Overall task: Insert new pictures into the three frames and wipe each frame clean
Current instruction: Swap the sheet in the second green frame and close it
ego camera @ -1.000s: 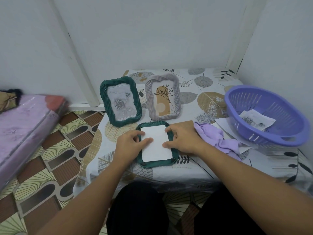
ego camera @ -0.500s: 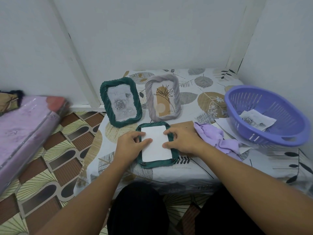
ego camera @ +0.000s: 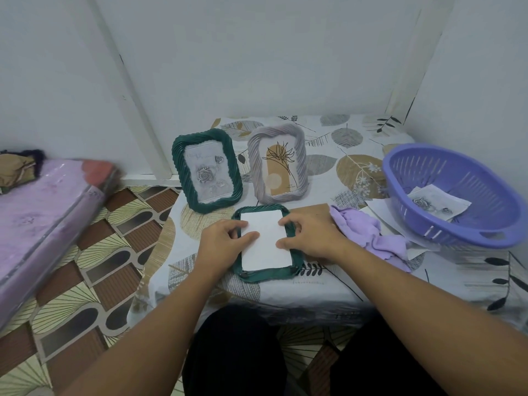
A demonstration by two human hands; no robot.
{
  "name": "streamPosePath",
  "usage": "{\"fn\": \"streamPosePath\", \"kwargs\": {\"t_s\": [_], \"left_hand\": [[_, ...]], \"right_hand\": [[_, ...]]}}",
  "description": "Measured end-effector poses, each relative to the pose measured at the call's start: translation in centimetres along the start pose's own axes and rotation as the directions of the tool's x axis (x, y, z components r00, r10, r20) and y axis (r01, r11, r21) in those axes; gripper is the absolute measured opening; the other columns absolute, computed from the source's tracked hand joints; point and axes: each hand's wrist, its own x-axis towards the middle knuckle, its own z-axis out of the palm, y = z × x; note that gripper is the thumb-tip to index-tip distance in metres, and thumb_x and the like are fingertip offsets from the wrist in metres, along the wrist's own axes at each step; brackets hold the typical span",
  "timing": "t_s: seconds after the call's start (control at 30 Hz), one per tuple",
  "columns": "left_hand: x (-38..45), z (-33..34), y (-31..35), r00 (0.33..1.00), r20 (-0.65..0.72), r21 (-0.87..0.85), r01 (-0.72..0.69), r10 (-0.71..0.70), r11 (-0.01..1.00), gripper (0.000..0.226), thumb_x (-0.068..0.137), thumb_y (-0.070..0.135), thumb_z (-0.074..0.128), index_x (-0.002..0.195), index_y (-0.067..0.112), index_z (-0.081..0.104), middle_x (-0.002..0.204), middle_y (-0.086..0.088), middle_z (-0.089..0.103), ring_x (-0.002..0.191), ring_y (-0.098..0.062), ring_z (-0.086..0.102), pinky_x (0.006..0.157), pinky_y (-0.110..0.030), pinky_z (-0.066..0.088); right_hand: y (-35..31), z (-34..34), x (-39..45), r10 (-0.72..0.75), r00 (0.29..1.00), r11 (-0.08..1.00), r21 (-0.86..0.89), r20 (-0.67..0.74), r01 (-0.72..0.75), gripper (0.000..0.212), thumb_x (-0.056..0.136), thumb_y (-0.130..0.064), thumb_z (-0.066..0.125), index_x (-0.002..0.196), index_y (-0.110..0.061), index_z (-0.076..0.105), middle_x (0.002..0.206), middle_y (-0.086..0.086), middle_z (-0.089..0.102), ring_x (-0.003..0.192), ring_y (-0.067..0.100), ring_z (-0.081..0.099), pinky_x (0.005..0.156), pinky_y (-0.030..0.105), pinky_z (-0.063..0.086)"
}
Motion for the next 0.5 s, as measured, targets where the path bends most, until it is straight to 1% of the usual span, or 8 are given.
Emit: {"fn": "streamPosePath", "kwargs": {"t_s": [0.07,0.13,0.23,0.33,0.37,0.43,0.5], "left_hand": [[0.0,0.0,0.0,1.000,-0.001,-0.007,0.006,-0.006,1.000,0.037,0.077,0.043,0.086,0.106,0.021,0.081,0.061,0.009,0.053,0.060,-0.008,0.048,0.061,-0.022,0.038],[0.0,-0.1,0.0,1.000,-0.001,-0.018,0.016,-0.016,1.000,0.036,0.077,0.043,0.086,0.106,0.021,0.081,0.061,0.009,0.053,0.060,-0.008,0.047,0.061,-0.023,0.038],[0.0,0.0,0.1,1.000,0.003,-0.025,0.018,-0.018,1.000,0.036,0.077,0.042,0.086,0.105,0.020,0.081,0.061,0.009,0.053,0.060,-0.009,0.047,0.061,-0.024,0.038],[-0.1,-0.1,0.2,1.000,0.000,-0.029,0.019,-0.019,0.999,0.035,0.077,0.044,0.086,0.104,0.023,0.080,0.062,0.007,0.056,0.061,-0.009,0.048,0.062,-0.026,0.041],[-0.2,-0.1,0.2,1.000,-0.008,-0.044,0.023,-0.023,0.999,0.035,0.077,0.046,0.086,0.104,0.024,0.080,0.063,0.007,0.057,0.060,-0.008,0.049,0.063,-0.027,0.042],[-0.3,-0.3,0.3,0.997,-0.064,-0.086,0.030,-0.036,0.996,0.031,0.078,0.047,0.085,0.102,0.027,0.080,0.062,0.007,0.059,0.059,-0.007,0.050,0.065,-0.028,0.046],[-0.4,-0.5,0.4,0.987,-0.146,-0.117,0.049,-0.066,0.992,0.024,0.083,0.043,0.082,0.099,0.025,0.080,0.061,0.006,0.060,0.058,-0.006,0.052,0.067,-0.028,0.049]], "right_hand": [[-0.1,-0.1,0.0,-0.006,1.000,1.000,-0.020,-0.006,0.005,0.058,0.077,-0.047,0.084,0.130,-0.030,0.066,0.083,-0.020,0.051,0.085,0.008,0.056,0.072,0.027,0.045],[-0.1,-0.1,0.0,-0.009,1.000,1.000,-0.022,-0.006,0.009,0.057,0.078,-0.047,0.084,0.130,-0.030,0.066,0.082,-0.021,0.050,0.087,0.009,0.055,0.075,0.027,0.044],[-0.1,-0.1,-0.1,-0.002,1.000,1.000,0.009,0.007,0.002,0.057,0.079,-0.046,0.083,0.131,-0.029,0.064,0.081,-0.021,0.049,0.085,0.009,0.053,0.072,0.026,0.041],[-0.2,-0.1,-0.2,0.011,1.000,1.000,0.020,0.006,-0.011,0.056,0.081,-0.048,0.081,0.131,-0.029,0.064,0.081,-0.019,0.053,0.082,0.009,0.056,0.071,0.028,0.043],[-0.2,-0.2,-0.3,0.004,1.000,0.999,0.034,-0.017,-0.004,0.053,0.083,-0.050,0.079,0.129,-0.027,0.065,0.081,-0.017,0.055,0.078,0.008,0.057,0.070,0.028,0.044],[-0.3,-0.5,-0.5,0.000,0.994,0.997,0.074,-0.107,0.008,0.043,0.087,-0.050,0.074,0.121,-0.025,0.069,0.079,-0.015,0.056,0.072,0.004,0.053,0.068,0.027,0.041],[-0.3,-1.2,-0.7,0.046,0.976,0.995,0.095,-0.213,-0.026,0.026,0.090,-0.048,0.070,0.107,-0.028,0.070,0.080,-0.015,0.059,0.075,0.002,0.054,0.068,0.026,0.042]]}}
